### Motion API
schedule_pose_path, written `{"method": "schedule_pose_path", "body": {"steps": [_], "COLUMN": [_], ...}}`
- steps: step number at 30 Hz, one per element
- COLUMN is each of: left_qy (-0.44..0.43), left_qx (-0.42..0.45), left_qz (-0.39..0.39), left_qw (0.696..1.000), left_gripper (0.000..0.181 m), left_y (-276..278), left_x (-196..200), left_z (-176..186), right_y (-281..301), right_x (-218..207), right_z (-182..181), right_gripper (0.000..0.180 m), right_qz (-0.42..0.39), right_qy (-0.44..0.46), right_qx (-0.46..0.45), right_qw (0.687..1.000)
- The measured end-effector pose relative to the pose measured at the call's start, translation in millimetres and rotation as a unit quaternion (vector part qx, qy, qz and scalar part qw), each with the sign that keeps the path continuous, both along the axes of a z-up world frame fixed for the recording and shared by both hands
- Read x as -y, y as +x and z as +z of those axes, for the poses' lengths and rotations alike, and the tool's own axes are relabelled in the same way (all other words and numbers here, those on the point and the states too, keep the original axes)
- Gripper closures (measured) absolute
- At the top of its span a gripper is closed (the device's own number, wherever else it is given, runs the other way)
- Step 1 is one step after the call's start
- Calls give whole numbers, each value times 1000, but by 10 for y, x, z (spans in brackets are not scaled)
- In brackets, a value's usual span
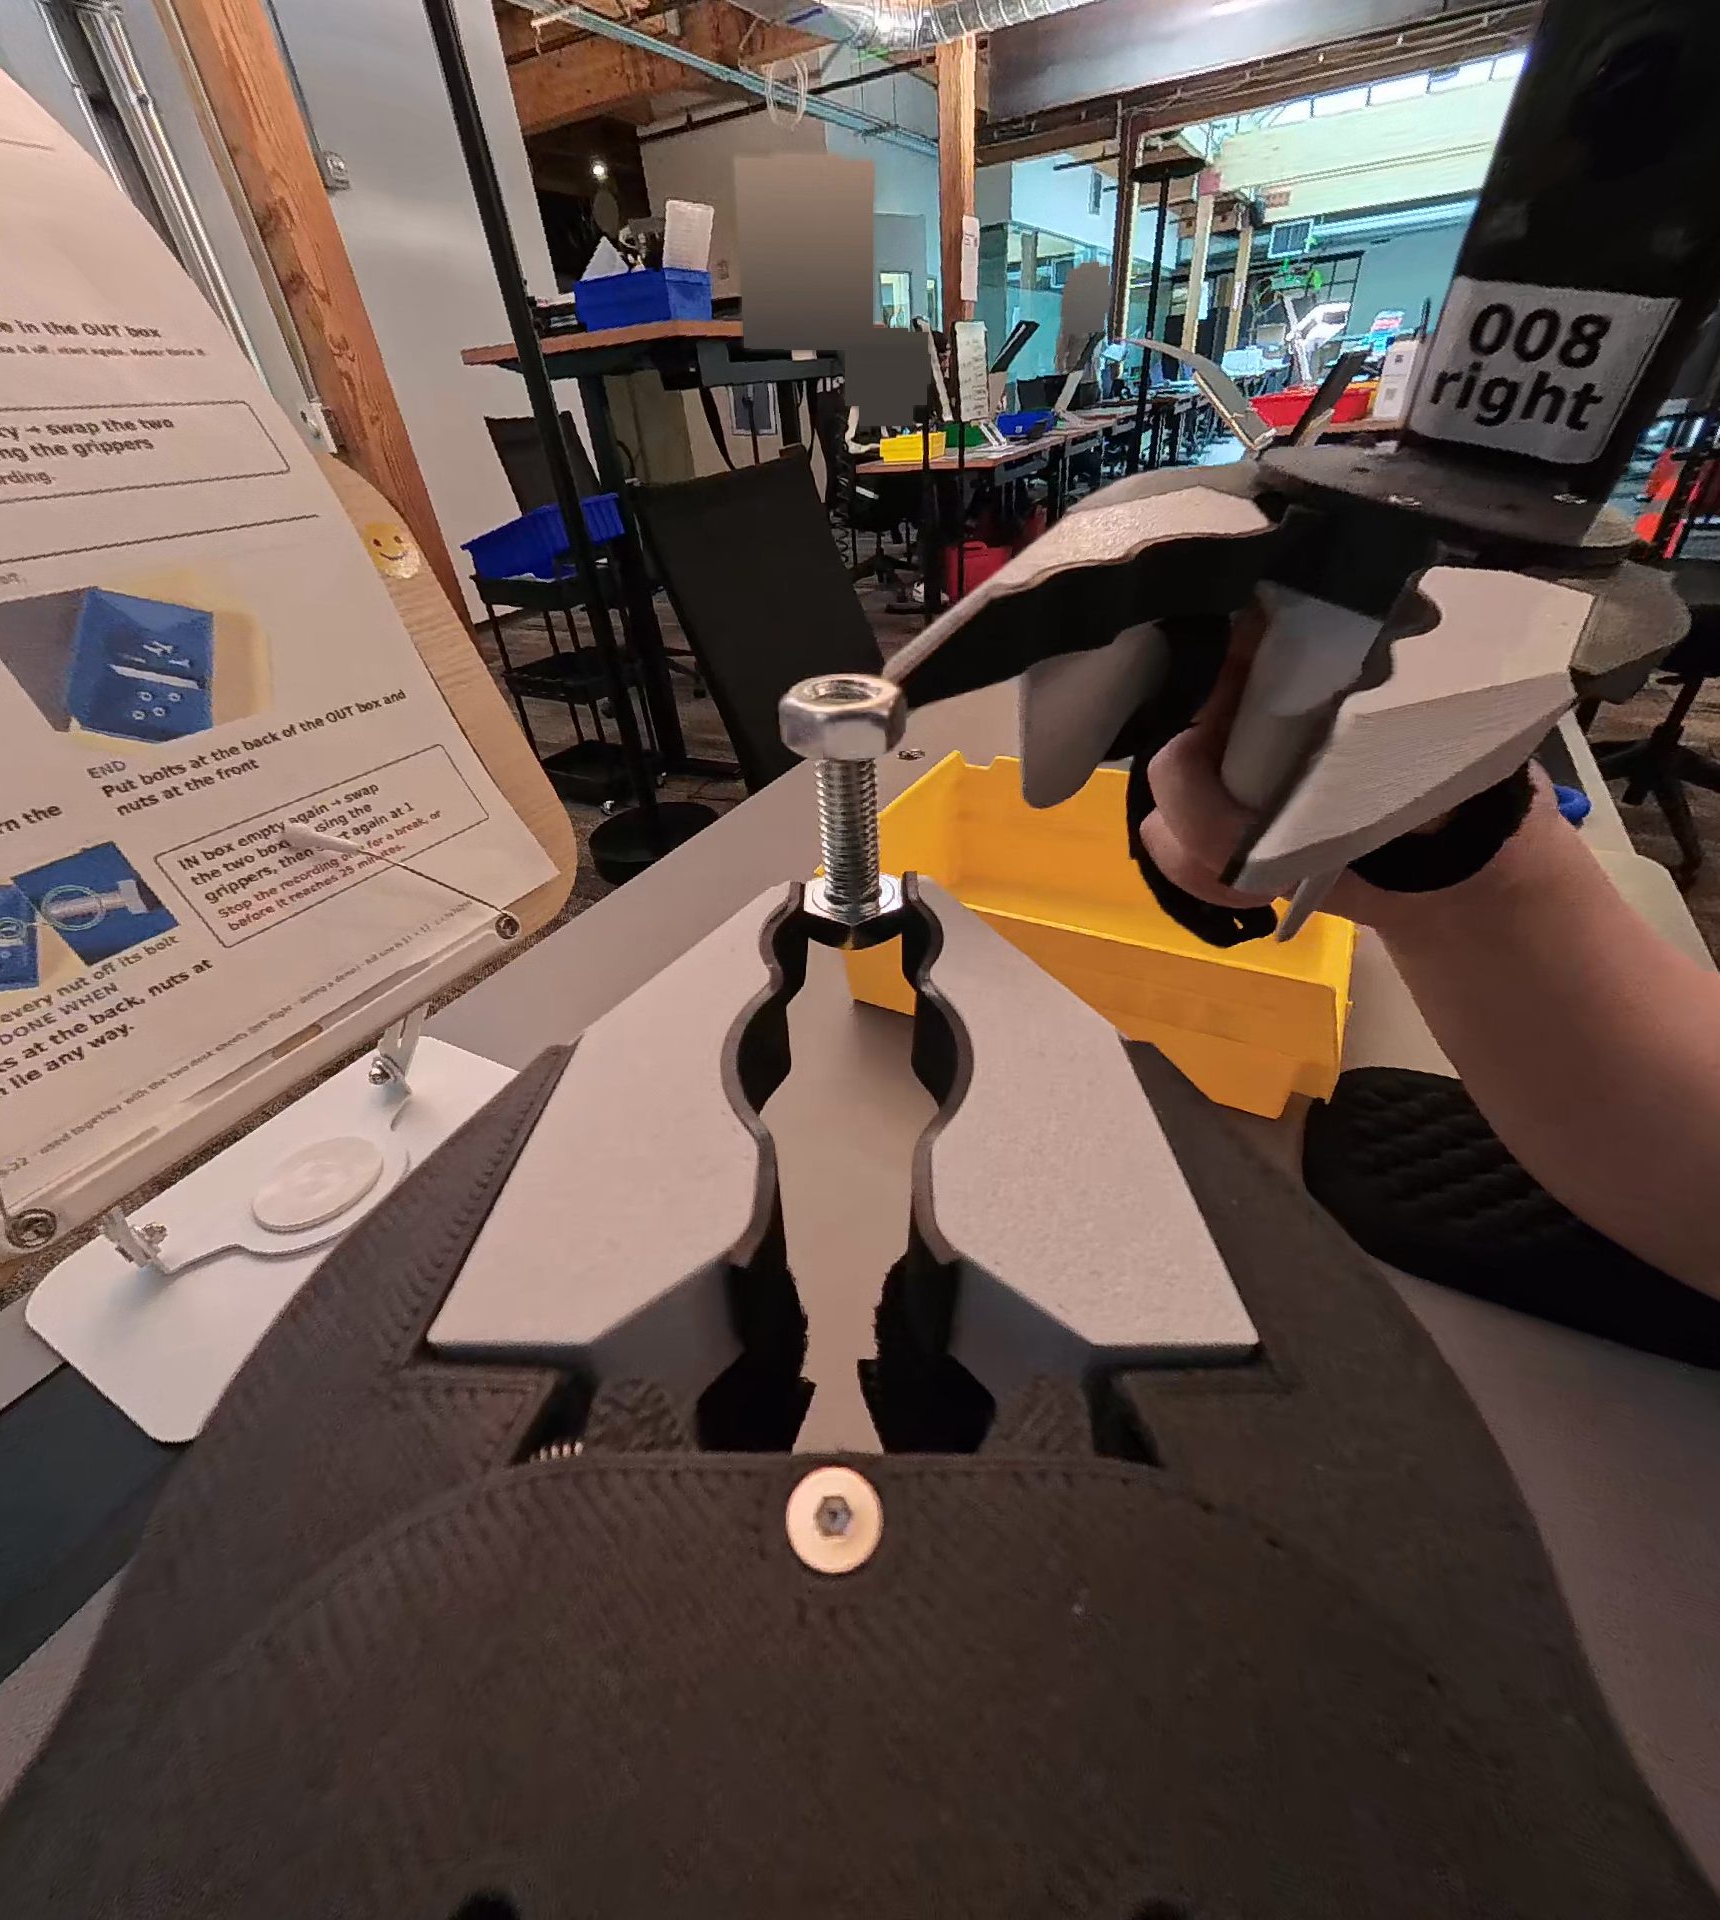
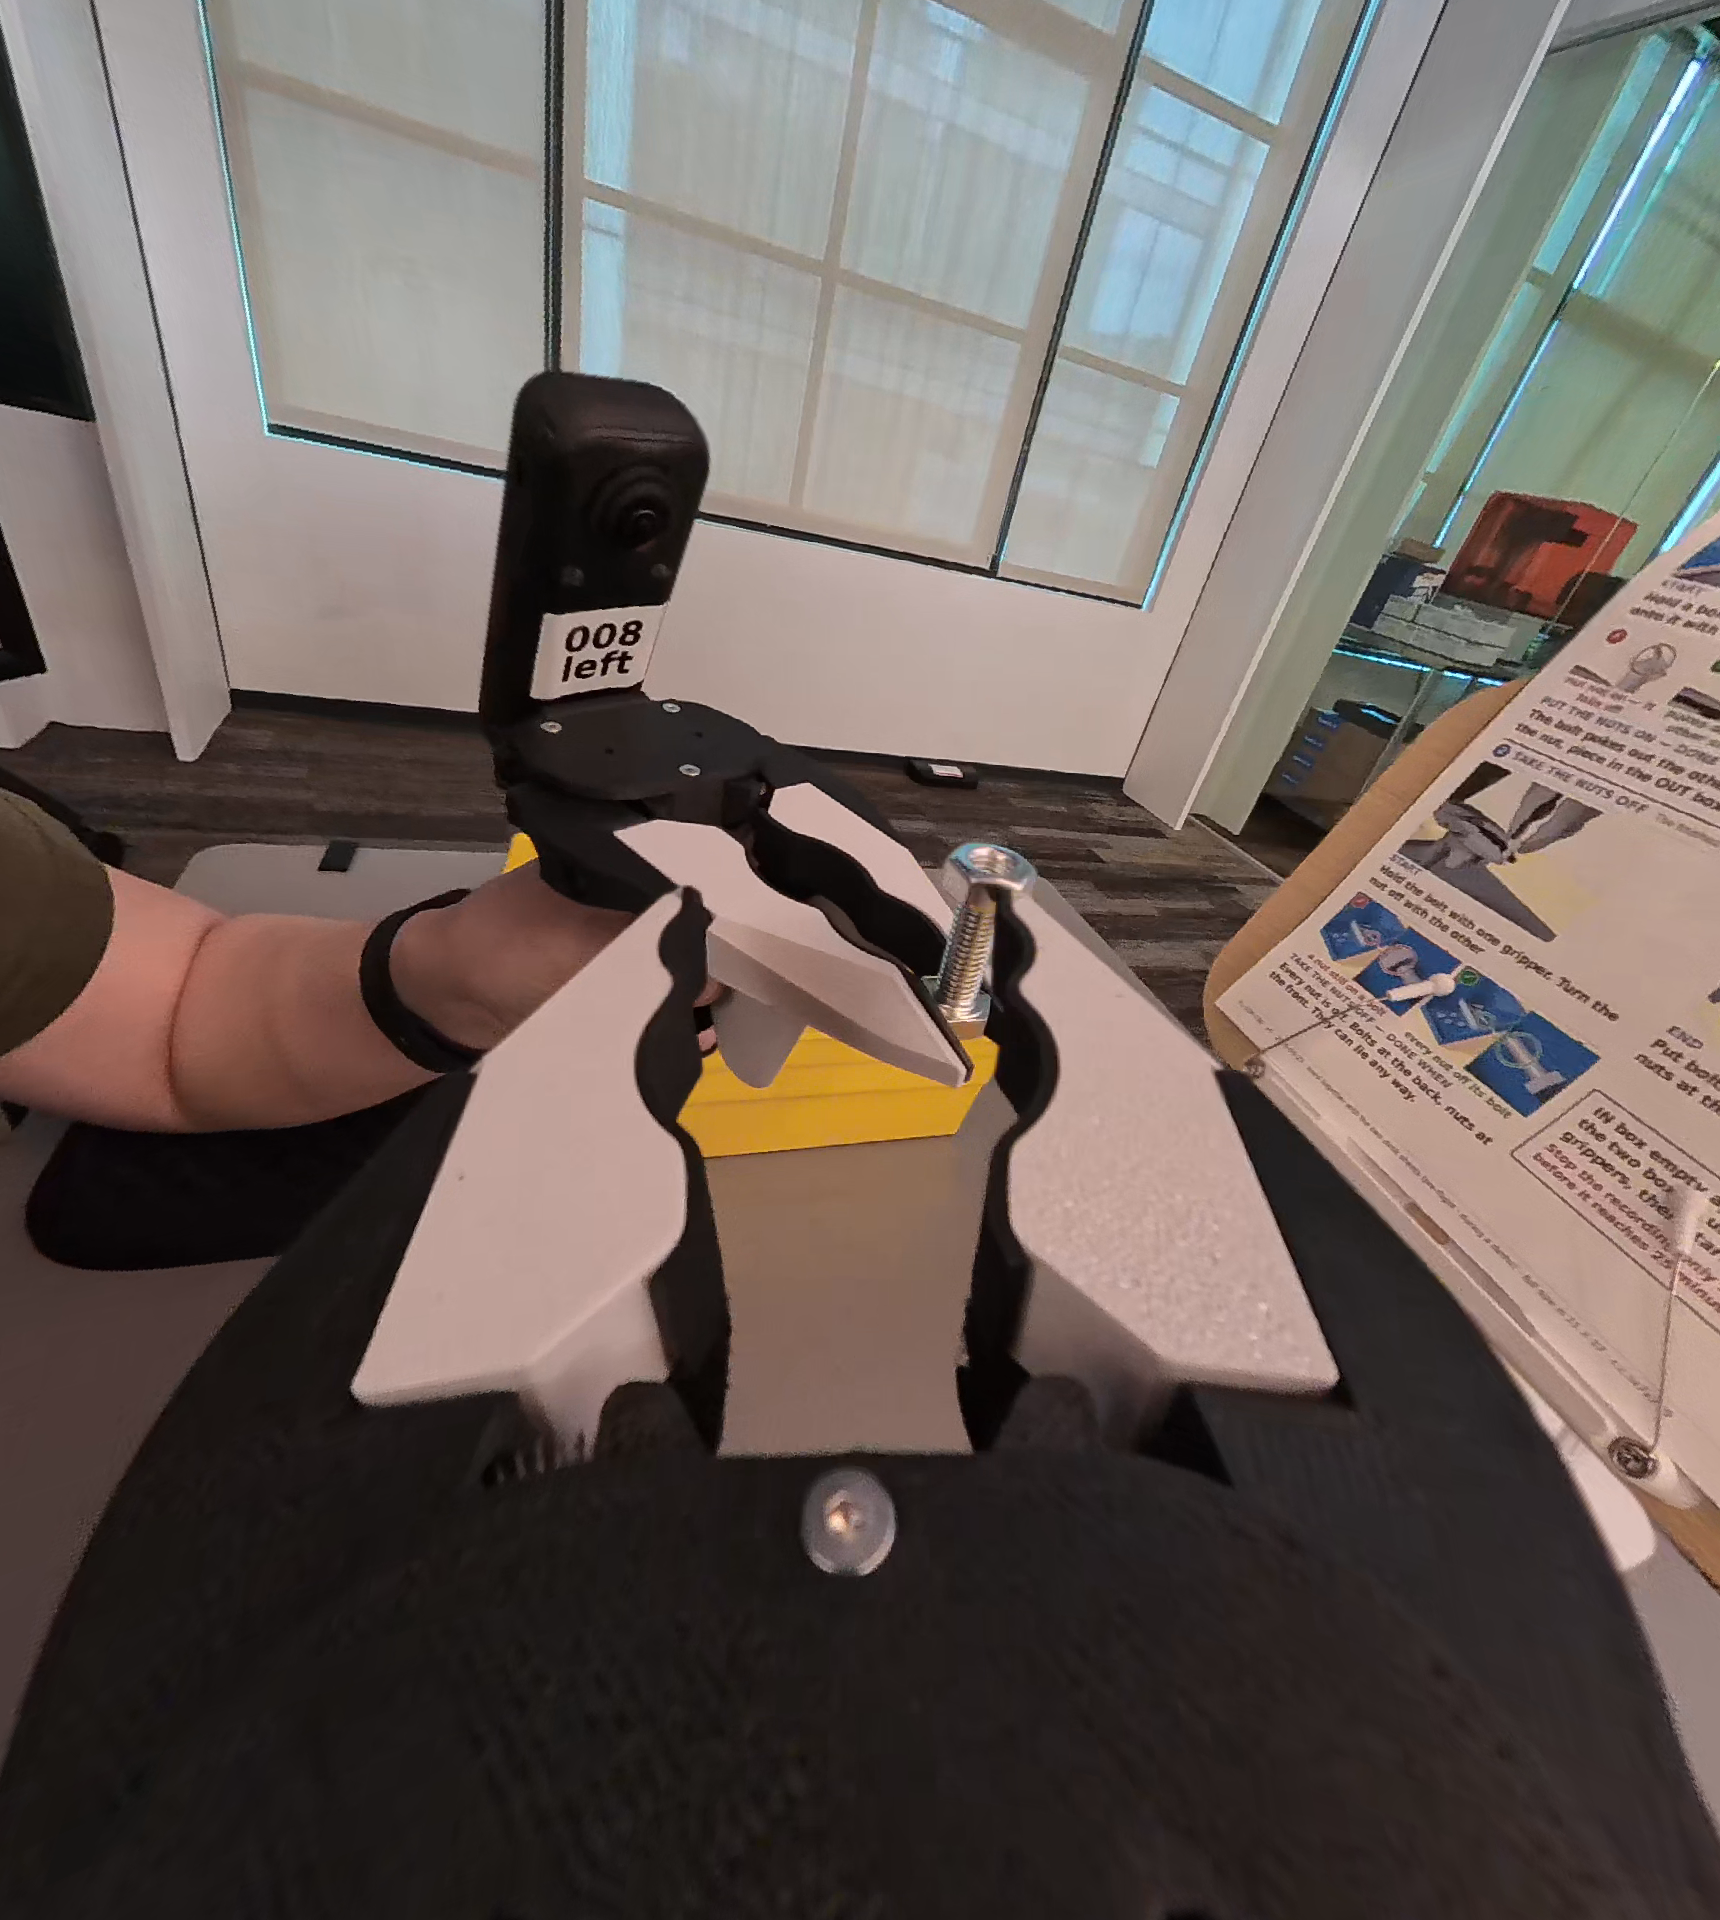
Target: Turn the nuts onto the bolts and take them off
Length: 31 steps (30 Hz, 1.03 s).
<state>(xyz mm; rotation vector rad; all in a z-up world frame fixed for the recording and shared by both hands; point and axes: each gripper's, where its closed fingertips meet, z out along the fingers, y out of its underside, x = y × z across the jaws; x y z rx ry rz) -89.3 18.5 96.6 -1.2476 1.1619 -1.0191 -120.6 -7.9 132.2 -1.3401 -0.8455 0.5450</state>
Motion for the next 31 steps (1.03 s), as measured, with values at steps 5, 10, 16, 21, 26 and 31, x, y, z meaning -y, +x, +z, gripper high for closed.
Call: {"method": "schedule_pose_path", "body": {"steps": [5,10,16,21,26,31], "left_qy": [2,3,5,-2,-6,-5], "left_qx": [0,0,-4,12,14,4], "left_qz": [-2,-21,-5,18,-8,-11], "left_qw": [1000,1000,1000,1000,1000,1000], "left_gripper": [164,165,164,165,165,165], "left_y": [9,40,27,-105,-69,-11], "left_x": [21,100,33,-114,13,43], "left_z": [1,-6,-19,90,106,41], "right_y": [49,-1,-117,-118,-167,-218], "right_x": [-42,-70,-20,52,47,66], "right_z": [8,-19,-75,17,32,10], "right_gripper": [123,100,89,89,76,74], "right_qz": [-25,-14,24,21,16,18], "right_qy": [13,13,0,32,55,56], "right_qx": [9,3,0,1,-1,5], "right_qw": [1000,1000,1000,999,998,998]}}
